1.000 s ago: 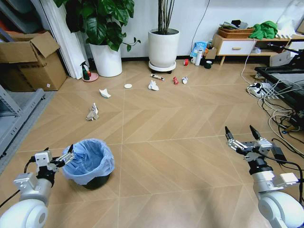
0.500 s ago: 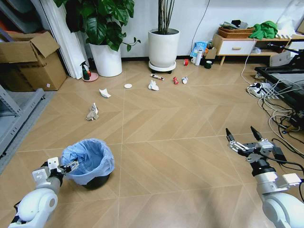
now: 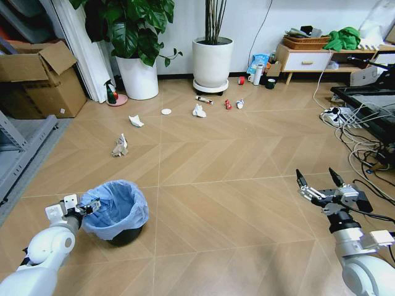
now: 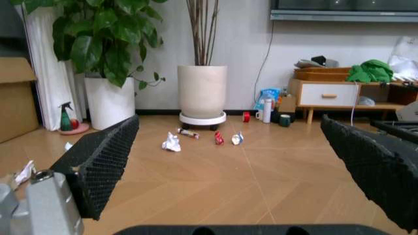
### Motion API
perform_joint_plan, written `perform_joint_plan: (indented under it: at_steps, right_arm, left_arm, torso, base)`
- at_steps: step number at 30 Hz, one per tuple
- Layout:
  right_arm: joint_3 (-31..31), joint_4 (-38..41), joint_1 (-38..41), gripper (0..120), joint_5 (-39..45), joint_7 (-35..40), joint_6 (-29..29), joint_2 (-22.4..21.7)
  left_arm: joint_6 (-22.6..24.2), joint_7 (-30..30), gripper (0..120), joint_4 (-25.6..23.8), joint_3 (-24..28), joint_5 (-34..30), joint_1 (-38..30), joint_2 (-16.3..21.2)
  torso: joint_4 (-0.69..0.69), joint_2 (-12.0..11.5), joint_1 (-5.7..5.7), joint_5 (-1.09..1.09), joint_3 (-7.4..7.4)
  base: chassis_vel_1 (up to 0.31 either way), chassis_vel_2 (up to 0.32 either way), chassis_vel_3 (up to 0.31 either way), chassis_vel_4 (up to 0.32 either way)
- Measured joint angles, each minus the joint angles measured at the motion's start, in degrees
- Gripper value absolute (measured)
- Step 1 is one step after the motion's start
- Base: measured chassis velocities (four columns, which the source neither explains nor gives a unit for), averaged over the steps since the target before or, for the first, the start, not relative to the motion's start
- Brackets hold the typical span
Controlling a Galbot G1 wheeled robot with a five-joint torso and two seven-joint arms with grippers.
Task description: Pick up the trash bin and place the garbage on the floor into it.
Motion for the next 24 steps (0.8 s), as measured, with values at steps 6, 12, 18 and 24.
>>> perform_joint_plan:
  at_steps: [6,12,18,24]
  right_arm:
    - [0.03,0.19,-0.03,100,-0.03,0.01,-0.10,-0.08]
    - [-0.19,0.56,-0.09,100,-0.05,0.03,-0.26,0.05]
    - [0.20,0.70,-0.21,100,0.04,0.07,-0.29,-0.48]
    - [0.36,0.70,-0.11,100,0.22,0.14,-0.33,-1.01]
  left_arm:
    - [0.96,1.22,47,-0.43,-0.65,-0.10,1.82,0.81]
    - [1.82,1.49,22,0.17,-1.03,0.04,1.75,0.94]
    - [2.60,1.60,3,0.48,-0.70,0.31,1.51,0.93]
    - [2.94,1.96,0,0.23,-0.46,0.58,1.91,0.65]
  torso:
    - [0.01,0.00,0.00,0.00,0.00]
    - [0.00,0.00,0.00,0.00,0.00]
    - [0.00,0.00,0.00,0.00,0.00]
    - [0.00,0.00,0.00,0.03,-0.01]
  base:
    - [0.000,0.000,0.000,0.000]
    - [0.000,0.000,0.000,0.000]
    - [0.000,0.000,0.000,0.000]
    - [0.000,0.000,0.000,0.000]
